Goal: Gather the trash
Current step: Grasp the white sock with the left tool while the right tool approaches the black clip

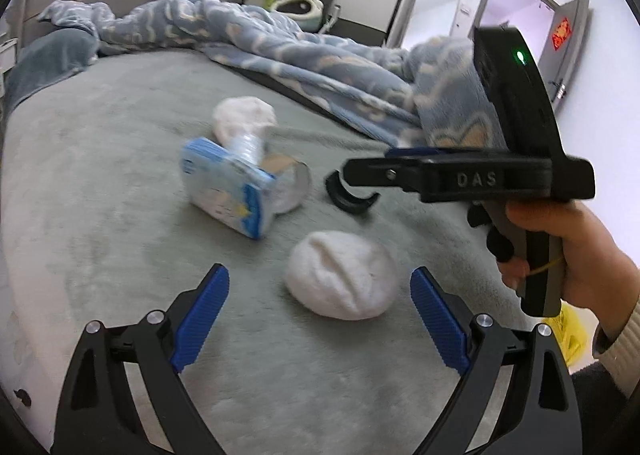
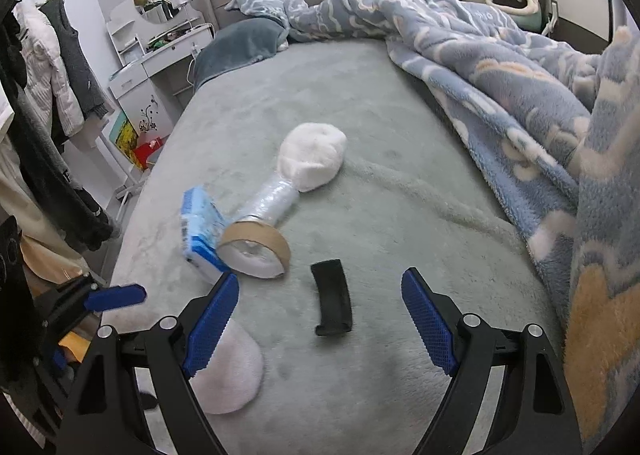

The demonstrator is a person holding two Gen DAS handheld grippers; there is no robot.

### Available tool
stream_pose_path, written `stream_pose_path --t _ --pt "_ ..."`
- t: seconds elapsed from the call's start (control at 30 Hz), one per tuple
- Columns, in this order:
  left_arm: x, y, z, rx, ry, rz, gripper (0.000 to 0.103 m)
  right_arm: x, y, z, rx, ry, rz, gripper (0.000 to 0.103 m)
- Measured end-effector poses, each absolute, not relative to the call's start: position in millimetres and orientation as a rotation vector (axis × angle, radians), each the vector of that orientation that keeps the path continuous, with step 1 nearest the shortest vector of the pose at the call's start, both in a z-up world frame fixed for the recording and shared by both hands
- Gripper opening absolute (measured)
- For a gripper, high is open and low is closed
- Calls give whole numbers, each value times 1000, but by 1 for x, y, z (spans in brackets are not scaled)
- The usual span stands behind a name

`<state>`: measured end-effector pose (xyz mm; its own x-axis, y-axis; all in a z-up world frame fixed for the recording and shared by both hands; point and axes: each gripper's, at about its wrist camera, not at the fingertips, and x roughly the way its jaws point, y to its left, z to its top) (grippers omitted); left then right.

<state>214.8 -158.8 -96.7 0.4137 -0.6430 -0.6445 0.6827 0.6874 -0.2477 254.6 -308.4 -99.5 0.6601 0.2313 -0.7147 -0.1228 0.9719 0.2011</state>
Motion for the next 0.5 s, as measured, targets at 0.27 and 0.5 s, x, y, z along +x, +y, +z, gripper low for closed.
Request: stream_pose_path --t 0.27,0.5 --pt "214 -182 -110 93 805 -864 94 258 -304 -113 109 852 249 73" --pt "219 -191 -111 94 801 -886 93 262 -303 -123 84 865 279 55"
